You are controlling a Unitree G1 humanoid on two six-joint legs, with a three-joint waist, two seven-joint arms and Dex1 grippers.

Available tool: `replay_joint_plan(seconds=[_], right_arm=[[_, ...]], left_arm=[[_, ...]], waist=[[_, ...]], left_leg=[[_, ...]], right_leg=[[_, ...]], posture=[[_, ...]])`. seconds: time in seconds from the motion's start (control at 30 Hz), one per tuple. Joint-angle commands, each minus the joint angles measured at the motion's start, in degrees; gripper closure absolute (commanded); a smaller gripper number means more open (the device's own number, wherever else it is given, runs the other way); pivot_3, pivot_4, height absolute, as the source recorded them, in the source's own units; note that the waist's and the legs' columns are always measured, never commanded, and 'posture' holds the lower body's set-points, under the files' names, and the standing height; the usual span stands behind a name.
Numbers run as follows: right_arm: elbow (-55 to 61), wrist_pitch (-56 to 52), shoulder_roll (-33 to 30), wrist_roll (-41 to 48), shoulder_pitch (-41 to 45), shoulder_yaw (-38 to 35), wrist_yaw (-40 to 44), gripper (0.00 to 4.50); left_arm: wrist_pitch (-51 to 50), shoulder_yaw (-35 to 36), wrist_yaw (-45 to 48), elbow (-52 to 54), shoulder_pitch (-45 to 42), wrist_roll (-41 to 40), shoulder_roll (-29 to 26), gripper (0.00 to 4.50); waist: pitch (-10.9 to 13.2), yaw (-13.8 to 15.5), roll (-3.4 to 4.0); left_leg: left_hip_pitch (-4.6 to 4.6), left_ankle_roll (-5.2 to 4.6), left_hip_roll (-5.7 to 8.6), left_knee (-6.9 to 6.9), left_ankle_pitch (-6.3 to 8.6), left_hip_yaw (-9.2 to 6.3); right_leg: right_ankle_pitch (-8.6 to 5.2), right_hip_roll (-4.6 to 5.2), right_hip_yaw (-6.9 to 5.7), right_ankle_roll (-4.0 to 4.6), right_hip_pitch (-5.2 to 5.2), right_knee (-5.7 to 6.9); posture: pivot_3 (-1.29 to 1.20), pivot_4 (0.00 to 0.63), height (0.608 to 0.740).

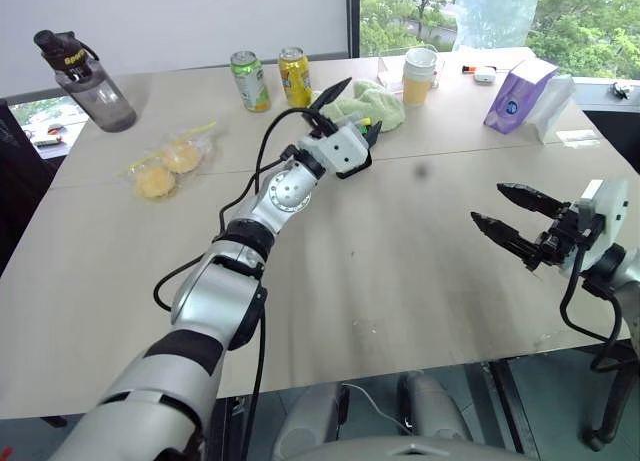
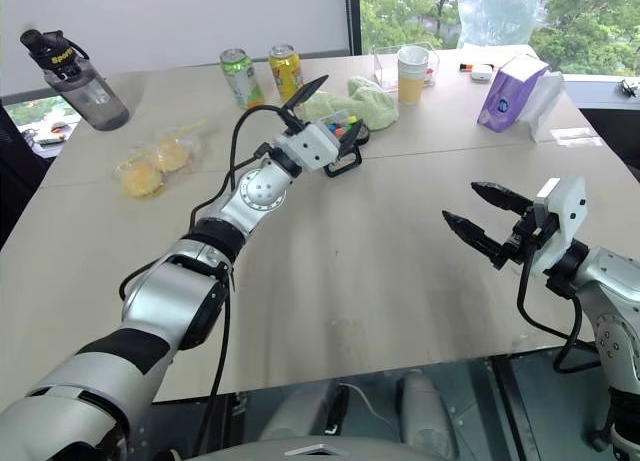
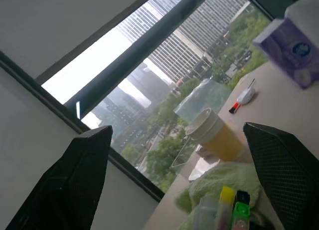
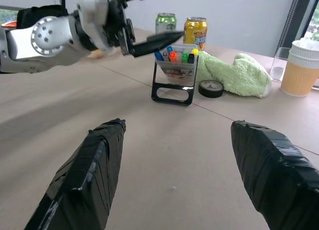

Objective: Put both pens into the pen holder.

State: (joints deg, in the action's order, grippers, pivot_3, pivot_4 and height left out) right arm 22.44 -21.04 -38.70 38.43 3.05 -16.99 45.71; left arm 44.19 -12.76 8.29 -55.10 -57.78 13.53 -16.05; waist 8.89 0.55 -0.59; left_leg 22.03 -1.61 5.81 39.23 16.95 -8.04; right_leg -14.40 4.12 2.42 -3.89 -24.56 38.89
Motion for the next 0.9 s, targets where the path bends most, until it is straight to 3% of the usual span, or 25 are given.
replay_joint_plan(seconds=[0.03, 0.2, 0.33, 0.43, 0.57, 0.67, 0.9], right_arm=[[1.57, 0.73, 0.55, 0.49, 0.24, -0.56, -0.03, 0.88], [0.14, 0.85, 1.23, -0.02, 1.05, 1.50, 1.29, 0.88], [-2.78, 2.05, 1.76, -1.40, 0.70, 3.50, 3.46, 0.88], [-7.46, 4.57, 1.93, -4.06, -0.71, 5.15, 6.48, 0.88], [-13.25, 7.10, 2.43, -5.89, 0.35, 6.49, 9.46, 0.88], [-17.23, 8.62, 2.59, -7.32, 1.14, 7.87, 11.98, 0.88], [-23.49, 13.35, 1.53, -11.24, 0.24, 9.40, 16.85, 0.88]], left_arm=[[-11.96, 1.92, 12.65, 19.17, 7.68, -13.97, 2.07, 0.07], [-37.01, 5.83, 18.44, 48.56, 24.36, -28.39, -0.67, 0.07], [-49.07, 11.91, 17.24, 60.87, 35.43, -32.32, -6.08, 0.07], [-57.40, 18.64, 18.63, 70.92, 48.48, -38.82, -10.76, 0.07], [-64.95, 22.74, 20.35, 80.72, 62.44, -43.70, -14.66, 0.07], [-66.87, 23.87, 20.97, 85.59, 71.69, -43.06, -16.27, 0.07], [-64.96, 23.68, 20.93, 87.20, 77.84, -40.87, -15.10, 0.07]], waist=[[-0.01, -0.21, 0.01], [-0.02, -1.79, 0.04], [-0.08, -2.46, 0.10], [-0.15, -2.76, 0.13], [-0.14, -1.39, 0.12], [-0.17, -0.95, 0.16], [-0.17, 0.14, 0.17]], left_leg=[[0.00, 0.00, -0.01, 0.00, 0.00, 0.01], [-0.01, 0.00, -0.06, -0.01, 0.00, 0.00], [-0.14, 0.02, -0.13, -0.05, -0.01, 0.03], [-0.24, 0.03, -0.14, -0.06, -0.01, 0.06], [-0.23, 0.00, -0.11, -0.08, 0.00, 0.11], [-0.42, 0.00, -0.14, -0.08, 0.02, 0.09], [-0.53, -0.02, -0.15, -0.14, 0.03, 0.03]], right_leg=[[0.00, 0.01, 0.02, 0.00, 0.00, 0.02], [0.00, -0.01, 0.07, 0.01, -0.02, 0.01], [0.01, -0.10, 0.12, 0.03, 0.01, 0.09], [0.02, -0.09, 0.14, 0.04, 0.13, 0.04], [0.02, -0.05, 0.17, 0.04, 0.14, -0.04], [0.01, -0.05, 0.12, 0.05, 0.38, -0.09], [0.01, -0.04, 0.02, 0.06, 0.54, -0.13]], posture=[[0.00, 0.150, 0.740], [0.00, 0.150, 0.740], [0.00, 0.150, 0.740], [0.00, 0.150, 0.740], [0.00, 0.150, 0.740], [0.00, 0.150, 0.740], [0.00, 0.150, 0.740]])
